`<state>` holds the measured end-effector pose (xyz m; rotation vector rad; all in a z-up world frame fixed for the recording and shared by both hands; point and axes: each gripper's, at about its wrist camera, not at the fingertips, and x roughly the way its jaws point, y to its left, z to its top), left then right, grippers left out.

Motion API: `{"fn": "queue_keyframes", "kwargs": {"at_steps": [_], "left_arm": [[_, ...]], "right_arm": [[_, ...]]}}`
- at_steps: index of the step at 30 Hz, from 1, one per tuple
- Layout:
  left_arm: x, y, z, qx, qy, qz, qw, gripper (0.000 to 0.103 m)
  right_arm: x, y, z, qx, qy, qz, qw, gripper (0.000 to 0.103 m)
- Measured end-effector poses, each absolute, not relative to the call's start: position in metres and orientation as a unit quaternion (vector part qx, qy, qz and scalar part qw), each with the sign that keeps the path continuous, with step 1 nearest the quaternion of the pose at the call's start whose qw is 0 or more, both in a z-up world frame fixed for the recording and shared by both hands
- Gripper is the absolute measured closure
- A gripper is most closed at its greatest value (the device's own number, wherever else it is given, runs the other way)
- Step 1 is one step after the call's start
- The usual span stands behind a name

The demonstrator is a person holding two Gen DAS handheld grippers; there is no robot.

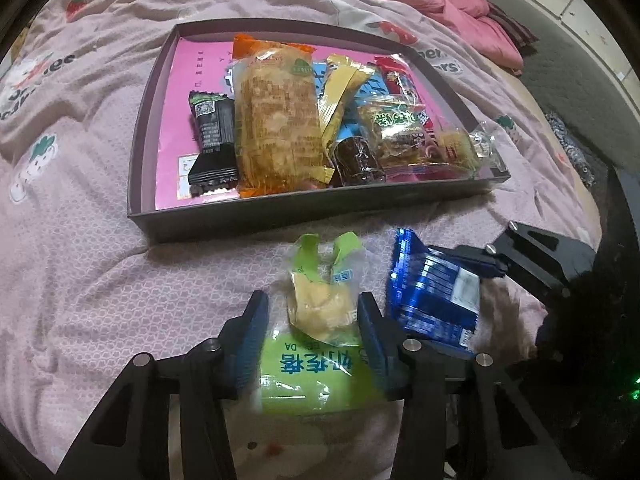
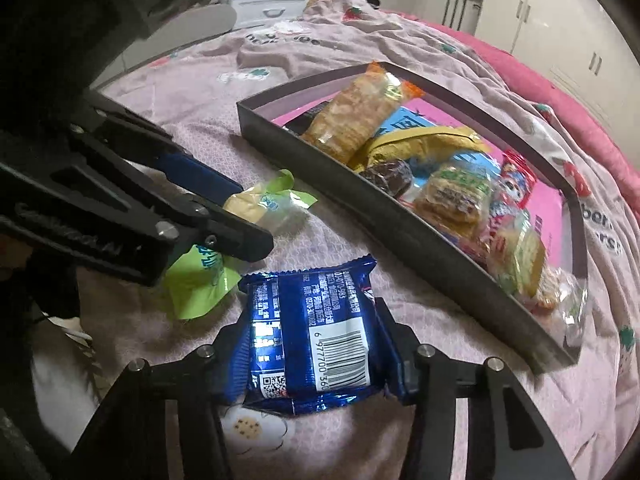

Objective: Organize snacks
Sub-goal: 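Grasp the green-labelled bag with the left tool while the right tool lifts the blue pack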

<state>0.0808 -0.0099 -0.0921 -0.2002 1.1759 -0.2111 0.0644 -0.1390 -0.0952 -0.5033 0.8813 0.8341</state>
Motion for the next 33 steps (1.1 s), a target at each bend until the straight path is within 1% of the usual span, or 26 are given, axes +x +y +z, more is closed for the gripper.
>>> {"fn": "queue_keyframes", "kwargs": {"at_steps": [2, 3, 8, 15, 23, 33], "left_arm": [[0.081, -0.009, -0.09, -0.098, 0.548, -0.104, 0.824, 0.067], [0.081, -0.009, -0.088, -0.099, 0.545, -0.106, 0.826, 0.068], [0.078, -0.01, -0.078, -0.094, 0.531, -0.116, 0.834, 0.069], [0.071, -0.004, -0.051, -0.109, 0.491, -0.122, 0.856, 0.069], [0.085, -0.004, -0.022, -0.084, 0.442, -0.102, 0.887, 0.069], [0.103, -0.013, -0.011, -0.078, 0.422, -0.095, 0.898, 0.069]], "right_arm": [[0.066, -0.145, -0.091, -0.221, 0.411, 0.379, 0.799, 0.05], [0.067, -0.149, -0.088, -0.213, 0.411, 0.375, 0.803, 0.05], [0.075, -0.168, -0.071, -0.158, 0.402, 0.362, 0.826, 0.05], [0.082, -0.19, -0.044, -0.107, 0.357, 0.337, 0.865, 0.05], [0.096, -0.208, -0.032, -0.074, 0.338, 0.303, 0.888, 0.05], [0.114, -0.226, -0.022, -0.041, 0.312, 0.26, 0.913, 0.05]]}}
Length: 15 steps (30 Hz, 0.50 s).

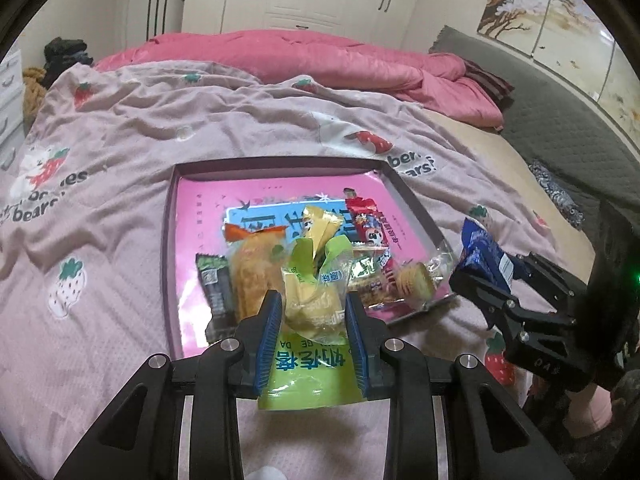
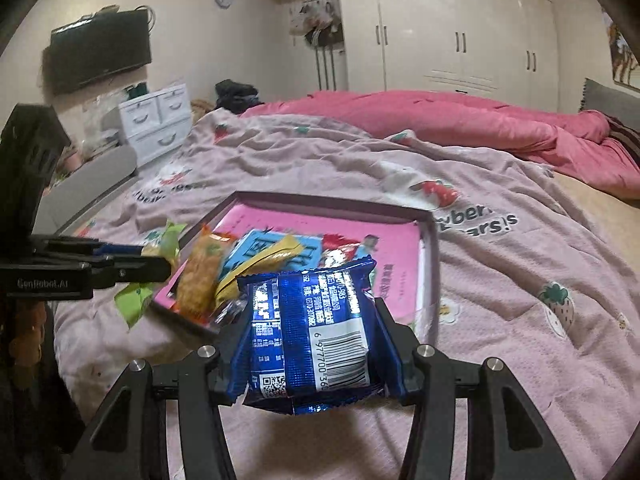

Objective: Organize snacks
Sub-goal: 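Grasp the green-labelled bag with the left tool while the right tool lifts the blue pack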

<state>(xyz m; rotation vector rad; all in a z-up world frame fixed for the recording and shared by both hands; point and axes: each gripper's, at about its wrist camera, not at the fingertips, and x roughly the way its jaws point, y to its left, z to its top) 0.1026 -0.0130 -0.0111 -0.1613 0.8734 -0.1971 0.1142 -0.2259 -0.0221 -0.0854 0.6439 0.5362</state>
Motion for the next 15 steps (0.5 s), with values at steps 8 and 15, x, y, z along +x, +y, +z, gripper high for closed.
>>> {"fn": "queue_keyframes", "kwargs": {"at_steps": [8, 15], "left_arm": [[0.117, -0.024, -0.021, -0.068, 0.428, -0.093, 0.896, 0.069], [0.131, -0.03, -0.03, -0.063, 0.435, -0.091, 0.894, 0.069]], "right_arm": [[0.126, -0.228, -0.023, -0.032, 0.308, 0.247, 0.918, 0.05], [0.136, -0.227, -0.026, -0.024, 0.311, 0.247, 0.917, 0.05]]}}
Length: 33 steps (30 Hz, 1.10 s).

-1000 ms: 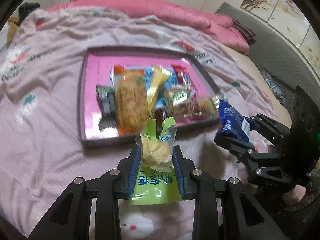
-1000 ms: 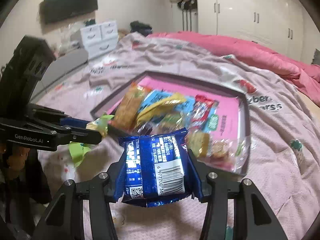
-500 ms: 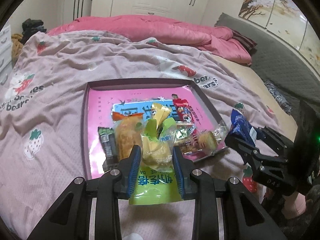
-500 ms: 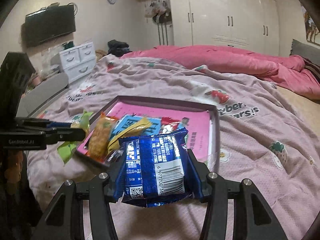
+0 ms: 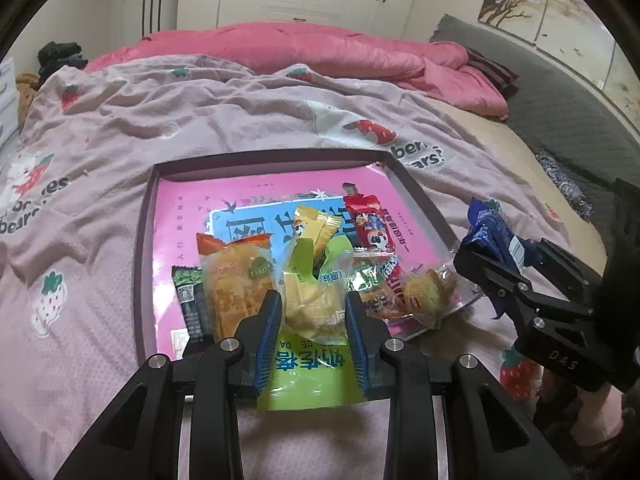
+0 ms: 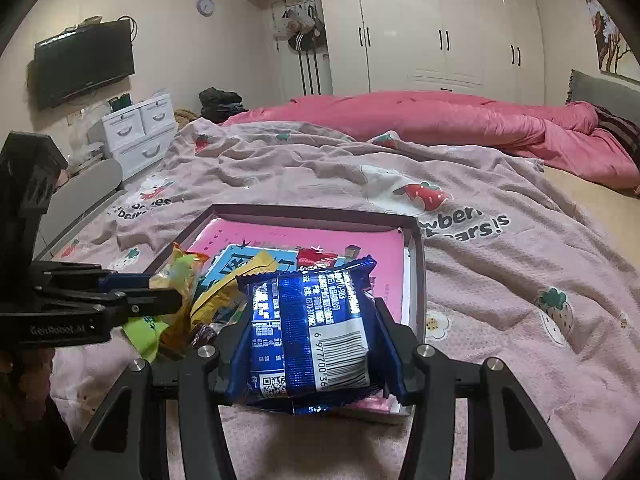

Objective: Organize snacks
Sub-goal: 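Grasp the green-labelled bag with the left tool while the right tool lifts the blue pack, then lower the green bag into the tray with the left tool while the right tool lowers the blue pack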

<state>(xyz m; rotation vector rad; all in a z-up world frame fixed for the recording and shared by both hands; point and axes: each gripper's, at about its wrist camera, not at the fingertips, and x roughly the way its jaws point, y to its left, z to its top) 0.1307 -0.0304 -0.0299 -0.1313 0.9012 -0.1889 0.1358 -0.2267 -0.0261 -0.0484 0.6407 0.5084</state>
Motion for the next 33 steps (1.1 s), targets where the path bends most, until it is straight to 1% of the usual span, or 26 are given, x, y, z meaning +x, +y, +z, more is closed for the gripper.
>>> {"fn": "queue_keyframes", "kwargs": {"at_steps": [22, 33], "left_arm": [[0.156, -0.037, -0.051, -0.06, 0.452, -0.088, 0.886, 0.069], [0.157, -0.037, -0.051, -0.061, 0.45, -0.087, 0.887, 0.069]], "right_arm": [[0.164, -0.234, -0.045, 0.011, 0.336, 0.227, 0.914, 0.05], [0.159, -0.218, -0.052, -0.009, 0.34, 0.256, 0.905, 0.05]]}}
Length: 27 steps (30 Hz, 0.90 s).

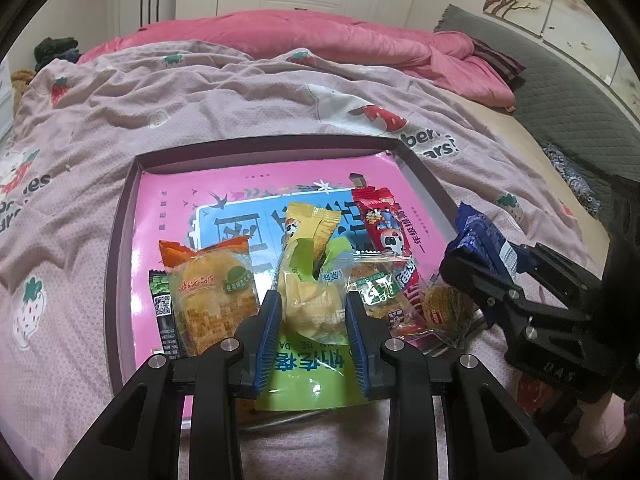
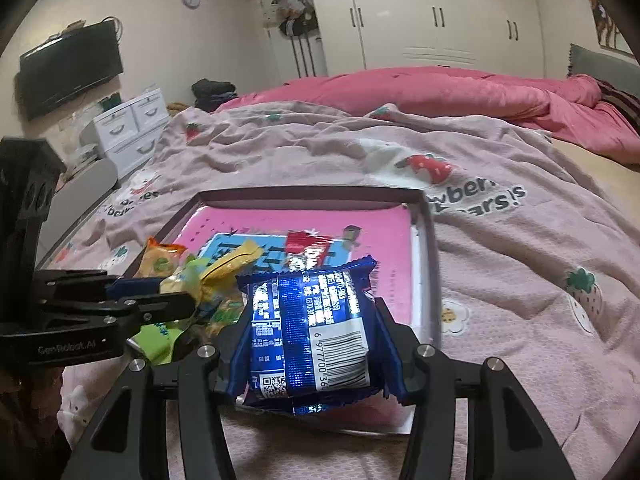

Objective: Organize snacks
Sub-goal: 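Lower the green bag into the tray with the left tool while the right tool lowers the blue pack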

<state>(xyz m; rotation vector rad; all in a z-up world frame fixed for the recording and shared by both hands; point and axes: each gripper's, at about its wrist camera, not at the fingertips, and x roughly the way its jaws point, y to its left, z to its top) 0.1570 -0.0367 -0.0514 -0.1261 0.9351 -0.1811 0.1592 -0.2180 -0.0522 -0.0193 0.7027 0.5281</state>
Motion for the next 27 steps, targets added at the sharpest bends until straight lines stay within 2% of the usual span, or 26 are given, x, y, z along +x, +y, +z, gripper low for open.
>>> {"fn": "queue_keyframes", "kwargs": {"at_steps": [27], "left_arm": [[0.158, -0.031, -0.053, -0.061, 0.448, -0.083, 0.888, 0.069]], "right_arm": [[0.158, -0.19, -0.059, -0.045, 0.333, 0.288, 0.897, 0.048]]}}
